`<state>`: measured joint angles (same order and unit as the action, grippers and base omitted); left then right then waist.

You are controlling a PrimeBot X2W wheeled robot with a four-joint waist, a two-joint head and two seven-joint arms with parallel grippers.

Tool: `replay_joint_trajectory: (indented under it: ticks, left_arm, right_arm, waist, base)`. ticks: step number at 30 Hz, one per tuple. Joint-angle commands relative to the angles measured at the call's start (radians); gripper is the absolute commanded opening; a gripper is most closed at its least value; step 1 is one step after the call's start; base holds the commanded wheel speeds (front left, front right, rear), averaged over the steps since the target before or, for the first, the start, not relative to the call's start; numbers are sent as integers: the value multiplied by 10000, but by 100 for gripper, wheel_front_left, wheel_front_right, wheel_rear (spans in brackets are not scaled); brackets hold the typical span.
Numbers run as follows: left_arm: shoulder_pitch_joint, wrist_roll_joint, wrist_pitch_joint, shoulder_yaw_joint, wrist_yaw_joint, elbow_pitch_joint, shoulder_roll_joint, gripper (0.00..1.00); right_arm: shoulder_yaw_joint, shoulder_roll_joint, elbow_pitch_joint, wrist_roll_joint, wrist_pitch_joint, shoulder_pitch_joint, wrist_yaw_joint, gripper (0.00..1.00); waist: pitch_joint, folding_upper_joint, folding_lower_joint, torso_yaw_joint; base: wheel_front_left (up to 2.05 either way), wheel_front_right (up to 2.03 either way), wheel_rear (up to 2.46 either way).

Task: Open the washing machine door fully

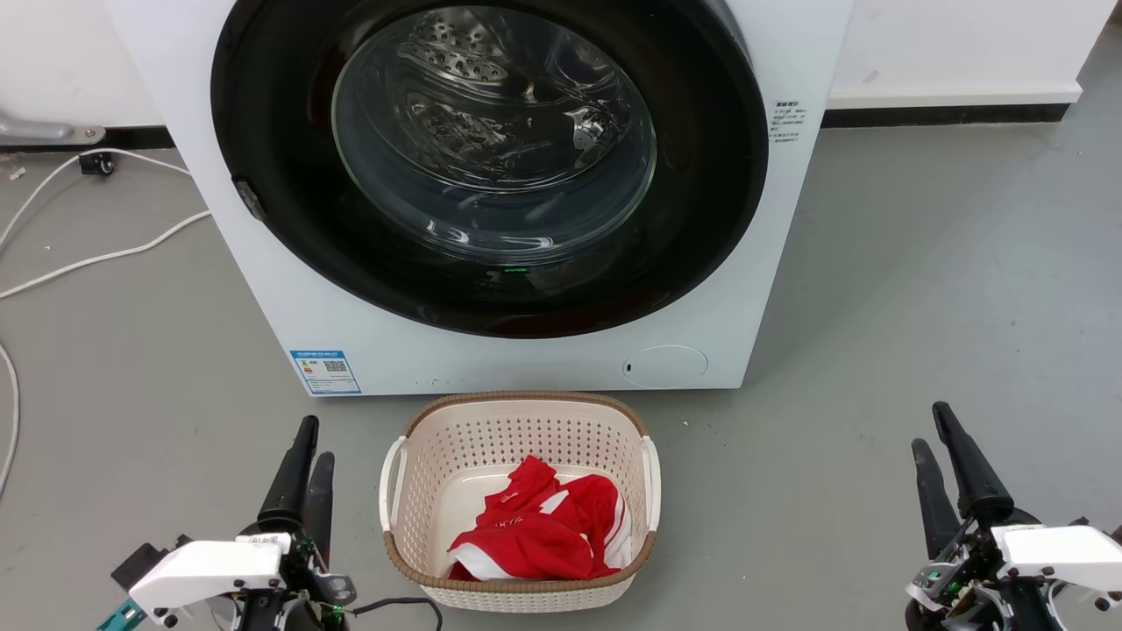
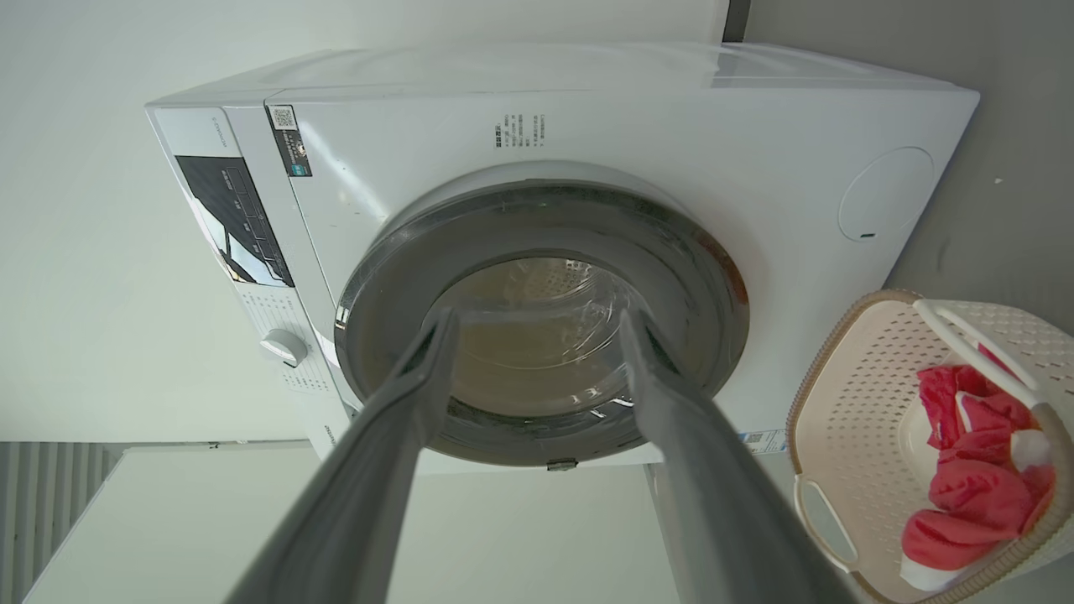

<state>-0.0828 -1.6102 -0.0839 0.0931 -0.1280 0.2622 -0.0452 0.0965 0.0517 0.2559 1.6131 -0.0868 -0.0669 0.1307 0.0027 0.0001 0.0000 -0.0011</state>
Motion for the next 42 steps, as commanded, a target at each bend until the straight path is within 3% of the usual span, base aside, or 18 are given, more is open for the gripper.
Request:
replay_joint_trajectory:
  ticks: [1, 9, 24, 42]
  left_arm:
    - [-166, 152, 131, -112, -10, -257, -24, 100]
    - [-186, 1328, 508, -133, -13, -713, -28, 100]
    - [-131, 5662, 1129, -426, -1, -1755, -36, 100]
    - [-7, 9007, 1787, -879, 324, -1793, -311, 100]
  right_arm:
    - [-51, 4, -292, -160, 139, -138, 2, 100]
    - [-101, 2, -721, -1446, 516, -52, 2, 100]
    - [-582, 46, -1515, -6433, 1144, 79, 2, 100]
    - [-663, -7, -1548, -9976, 1744, 273, 1, 100]
  waist:
    - [-1, -1, 0, 2]
    - [4, -1, 0, 33]
    - [19, -1, 0, 89]
    - [-36, -1, 0, 139]
  base:
    - [0, 0, 0]
    - [0, 0, 0]
    - [0, 0, 0]
    - [0, 0, 0]
